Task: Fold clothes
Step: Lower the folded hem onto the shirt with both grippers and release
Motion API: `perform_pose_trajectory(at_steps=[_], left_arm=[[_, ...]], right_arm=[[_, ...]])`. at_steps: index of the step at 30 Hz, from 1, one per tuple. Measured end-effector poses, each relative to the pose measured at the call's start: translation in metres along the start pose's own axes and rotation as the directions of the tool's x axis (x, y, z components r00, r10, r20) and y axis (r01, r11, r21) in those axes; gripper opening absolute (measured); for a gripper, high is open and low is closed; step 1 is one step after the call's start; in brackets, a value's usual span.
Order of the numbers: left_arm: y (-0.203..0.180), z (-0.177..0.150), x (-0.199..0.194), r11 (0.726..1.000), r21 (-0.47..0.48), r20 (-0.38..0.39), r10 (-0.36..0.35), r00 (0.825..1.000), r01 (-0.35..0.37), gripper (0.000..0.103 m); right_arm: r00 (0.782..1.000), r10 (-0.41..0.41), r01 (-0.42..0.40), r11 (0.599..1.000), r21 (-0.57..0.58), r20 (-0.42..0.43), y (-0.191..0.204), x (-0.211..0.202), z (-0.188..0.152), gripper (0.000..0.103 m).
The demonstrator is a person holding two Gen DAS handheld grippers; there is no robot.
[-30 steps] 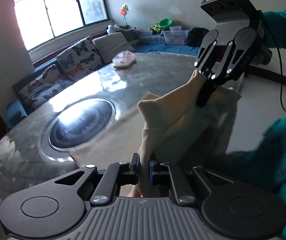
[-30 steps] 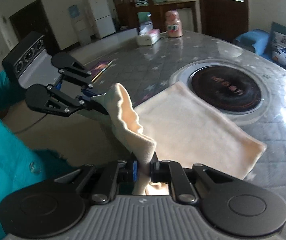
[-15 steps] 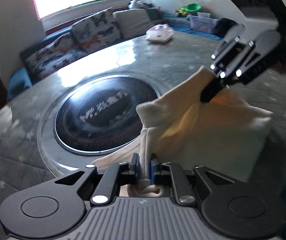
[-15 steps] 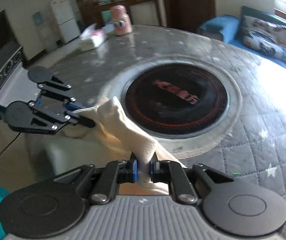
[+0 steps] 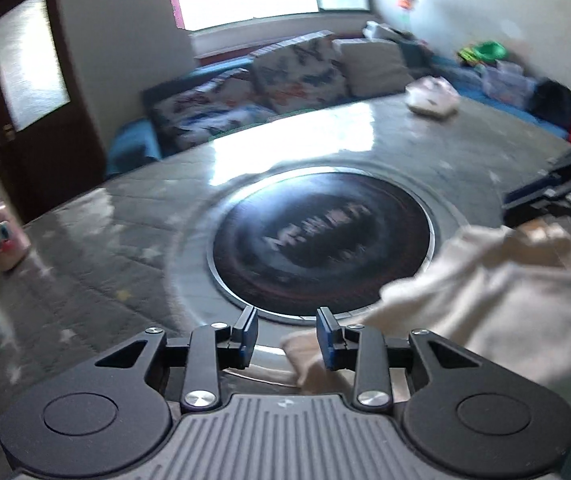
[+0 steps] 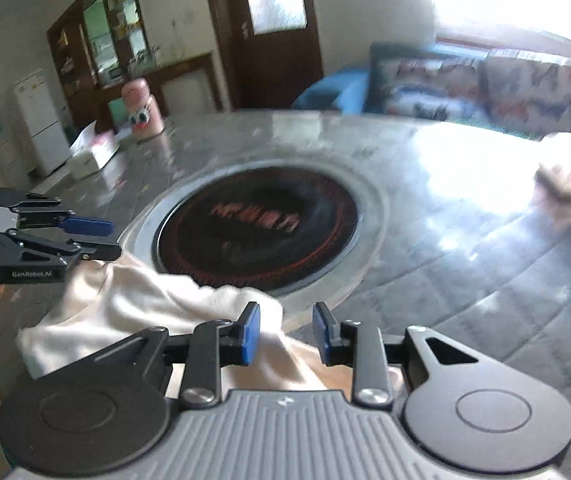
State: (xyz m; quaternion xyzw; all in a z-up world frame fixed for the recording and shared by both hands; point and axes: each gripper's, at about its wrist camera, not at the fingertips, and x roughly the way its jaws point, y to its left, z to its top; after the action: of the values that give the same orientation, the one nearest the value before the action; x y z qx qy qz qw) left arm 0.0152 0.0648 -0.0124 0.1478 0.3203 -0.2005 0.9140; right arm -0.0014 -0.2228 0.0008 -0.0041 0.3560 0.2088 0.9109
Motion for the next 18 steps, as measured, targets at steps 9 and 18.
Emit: perform_pose_trajectory(at_steps=[9, 18], left_arm=[[-0.032, 0.002, -0.018, 0.977, -0.072, 0.034, -0.199, 0.98, 0.201, 0.035], [-0.038, 0.002, 0.022, 0.964, -0.162, -0.04, -0.221, 0.975, 0.211, 0.034]], right_arm=[[0.997, 0.055, -0.062, 0.989, -0.131, -0.056, 0.044, 0.021, 0.0, 0.027], [0.999, 0.01, -0.014, 0.993, -0.118, -0.03, 0.048, 0.038, -0.007, 0.027]])
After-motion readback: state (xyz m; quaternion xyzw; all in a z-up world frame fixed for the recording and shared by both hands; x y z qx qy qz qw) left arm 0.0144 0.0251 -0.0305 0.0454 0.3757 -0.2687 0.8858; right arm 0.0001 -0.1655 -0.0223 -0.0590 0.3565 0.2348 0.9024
